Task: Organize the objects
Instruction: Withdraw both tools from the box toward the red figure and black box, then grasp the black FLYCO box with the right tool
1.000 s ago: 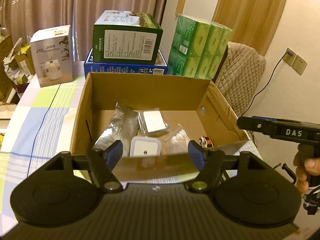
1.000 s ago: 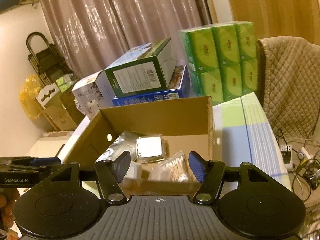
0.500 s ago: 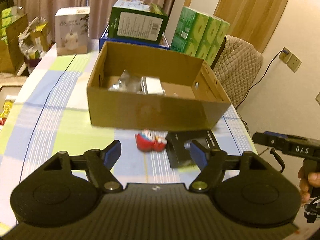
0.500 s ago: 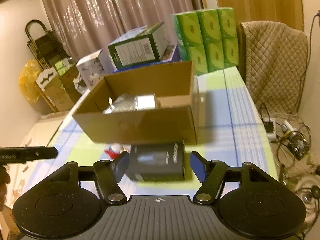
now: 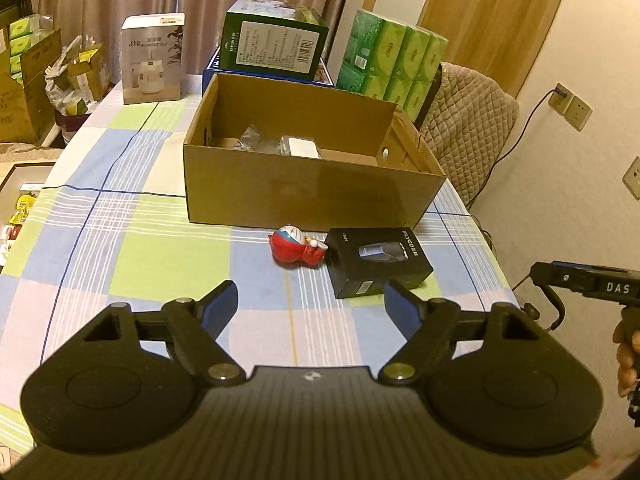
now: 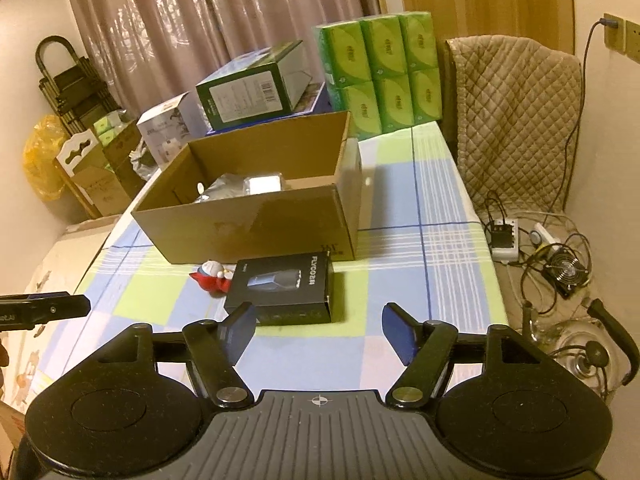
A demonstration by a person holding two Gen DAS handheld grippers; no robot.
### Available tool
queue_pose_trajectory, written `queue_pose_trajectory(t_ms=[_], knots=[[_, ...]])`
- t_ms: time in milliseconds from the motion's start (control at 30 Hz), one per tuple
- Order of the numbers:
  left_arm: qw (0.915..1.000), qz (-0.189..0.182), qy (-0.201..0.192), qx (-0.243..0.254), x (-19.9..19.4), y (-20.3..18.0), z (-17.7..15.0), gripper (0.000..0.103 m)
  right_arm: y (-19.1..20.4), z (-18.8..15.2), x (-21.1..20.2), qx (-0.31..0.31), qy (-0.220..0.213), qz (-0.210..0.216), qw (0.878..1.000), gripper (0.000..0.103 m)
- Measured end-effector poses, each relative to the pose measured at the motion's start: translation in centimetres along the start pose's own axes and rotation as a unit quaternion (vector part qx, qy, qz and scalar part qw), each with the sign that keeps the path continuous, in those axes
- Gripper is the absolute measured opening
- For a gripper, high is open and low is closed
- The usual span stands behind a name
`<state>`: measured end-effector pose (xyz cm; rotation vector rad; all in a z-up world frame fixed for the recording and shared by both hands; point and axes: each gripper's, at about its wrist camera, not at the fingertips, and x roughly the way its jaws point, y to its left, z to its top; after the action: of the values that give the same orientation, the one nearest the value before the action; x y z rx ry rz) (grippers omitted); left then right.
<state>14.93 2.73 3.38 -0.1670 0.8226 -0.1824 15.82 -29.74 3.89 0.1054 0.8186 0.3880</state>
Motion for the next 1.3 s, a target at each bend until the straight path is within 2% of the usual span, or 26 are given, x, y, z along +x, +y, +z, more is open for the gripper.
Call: queue_pose_trajectory(t_ms=[167, 333, 567, 767, 867, 1033, 1100, 1267, 1300], knots=[[0.9999, -0.003, -0.003, 0.012, 0.4, -0.4, 0.4, 0.077, 0.6, 0.6, -0.4, -0.005, -0.004, 0.001, 1.000, 0.068], [0.9997, -0.001, 0.003, 0.025, 1.8, -0.5, 0.5, 0.077, 1.1, 0.8, 1.3, -0.009, 0.004, 0.007, 1.000, 0.068], [0.9993, 0.017, 0.021, 0.025, 6.3, 0.5, 0.6, 0.077, 0.0, 0.3, 7.2, 0.005, 0.037, 0.017, 0.999, 0.068], [0.9985, 0.008, 0.044, 0.032, 11.1, 0.8, 0.0, 0.076, -1.6, 0.1, 12.7, 0.024, 0.058, 0.030, 0.998, 0.068], [0.9977, 0.004, 0.055, 0.041, 13.6, 0.6, -0.4, 0.069, -2.2, 0.0, 14.9, 0.021, 0.064, 0.039, 0.997, 0.068], [0.9969, -0.011, 0.069, 0.037, 16.9, 0.6, -0.7, 0.050, -2.6, -0.5, 17.3, -0.004, 0.067, 0.037, 0.997, 0.068], [0.9969, -0.015, 0.068, 0.036, 17.4, 0.7, -0.7, 0.048, -3.0, -0.5, 17.8, 0.005, 0.068, 0.049, 0.996, 0.067], [0.9956, -0.048, 0.072, 0.036, 18.1, 0.3, -1.2, 0.048, -3.7, -0.2, 18.8, 0.028, 0.070, 0.085, 0.993, 0.044], [0.9950, -0.060, 0.072, 0.036, 18.2, 0.2, -1.3, 0.048, -3.8, -0.3, 18.8, 0.033, 0.072, 0.095, 0.992, 0.043]])
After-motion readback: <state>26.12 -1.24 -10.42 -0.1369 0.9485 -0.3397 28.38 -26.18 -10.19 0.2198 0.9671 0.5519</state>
